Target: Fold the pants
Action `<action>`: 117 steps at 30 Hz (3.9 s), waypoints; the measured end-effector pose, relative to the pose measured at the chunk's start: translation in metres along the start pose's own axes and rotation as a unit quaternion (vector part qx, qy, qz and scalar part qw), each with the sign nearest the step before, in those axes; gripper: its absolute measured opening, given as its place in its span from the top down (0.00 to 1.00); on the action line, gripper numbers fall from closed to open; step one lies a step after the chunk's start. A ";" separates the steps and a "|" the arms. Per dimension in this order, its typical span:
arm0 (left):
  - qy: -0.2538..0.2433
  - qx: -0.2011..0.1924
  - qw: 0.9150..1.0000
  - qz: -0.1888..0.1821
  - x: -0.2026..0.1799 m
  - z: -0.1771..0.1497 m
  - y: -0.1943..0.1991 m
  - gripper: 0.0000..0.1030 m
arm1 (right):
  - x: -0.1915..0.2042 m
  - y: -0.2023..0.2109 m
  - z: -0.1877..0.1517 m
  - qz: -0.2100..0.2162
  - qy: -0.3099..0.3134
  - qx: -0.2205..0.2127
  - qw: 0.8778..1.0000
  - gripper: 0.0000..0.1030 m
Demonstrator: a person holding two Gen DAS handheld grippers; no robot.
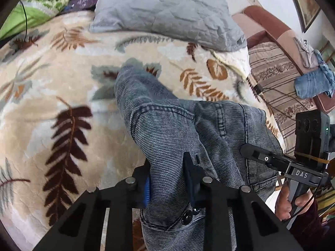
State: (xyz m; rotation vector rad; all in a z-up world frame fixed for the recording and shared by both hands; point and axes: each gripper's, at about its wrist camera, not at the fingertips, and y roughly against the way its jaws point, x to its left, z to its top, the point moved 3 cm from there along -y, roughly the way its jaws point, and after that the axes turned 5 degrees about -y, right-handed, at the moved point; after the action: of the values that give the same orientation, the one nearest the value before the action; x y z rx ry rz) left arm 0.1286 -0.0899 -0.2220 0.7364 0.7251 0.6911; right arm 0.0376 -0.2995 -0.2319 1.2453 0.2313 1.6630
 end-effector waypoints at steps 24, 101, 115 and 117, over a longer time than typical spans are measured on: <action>-0.039 -0.051 0.970 0.236 0.038 0.071 -0.003 0.36 | -0.025 -0.069 0.094 -0.100 -0.037 -0.027 0.994 0.40; -0.031 -0.231 0.913 0.334 -0.060 -0.031 0.236 0.01 | 0.150 0.131 -0.037 -0.156 0.138 -0.188 0.960 0.27; -0.033 -0.238 0.911 0.335 -0.059 -0.033 0.238 0.01 | 0.154 0.133 -0.038 -0.158 0.144 -0.192 0.958 0.27; -0.036 -0.239 0.911 0.334 -0.060 -0.032 0.239 0.01 | 0.155 0.136 -0.037 -0.158 0.144 -0.196 0.957 0.27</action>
State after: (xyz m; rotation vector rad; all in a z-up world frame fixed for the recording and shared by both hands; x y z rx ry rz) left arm 0.0001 0.0072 -0.0329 0.5394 0.1941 1.3997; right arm -0.0670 -0.2278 -0.0650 0.6310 0.2492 1.5120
